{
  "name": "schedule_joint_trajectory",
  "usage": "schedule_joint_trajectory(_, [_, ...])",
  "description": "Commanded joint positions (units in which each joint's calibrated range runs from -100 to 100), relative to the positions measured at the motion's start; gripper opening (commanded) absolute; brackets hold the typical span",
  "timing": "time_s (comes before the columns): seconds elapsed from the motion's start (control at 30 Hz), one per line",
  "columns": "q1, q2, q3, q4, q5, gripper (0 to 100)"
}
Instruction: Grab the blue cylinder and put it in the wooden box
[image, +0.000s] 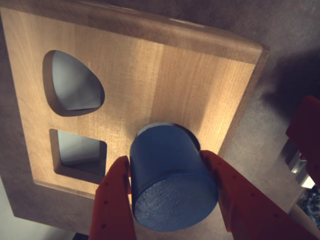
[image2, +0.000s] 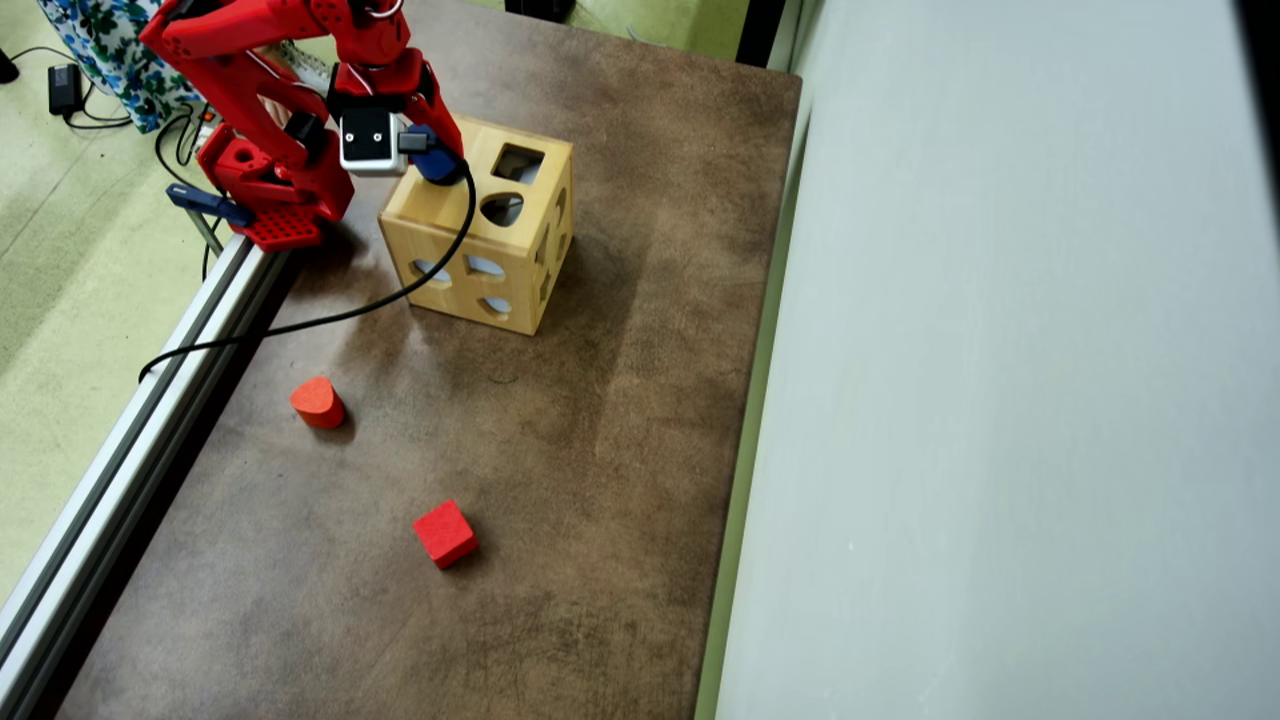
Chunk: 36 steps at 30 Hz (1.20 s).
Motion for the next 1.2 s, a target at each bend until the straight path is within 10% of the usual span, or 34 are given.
schedule_joint_trajectory(0.0, [-0.4,0.1,-2.2,-1.0,-0.1,2])
schedule_joint_trajectory(1.17, [-2.6,0.0,-1.2,-0.1,0.4,2])
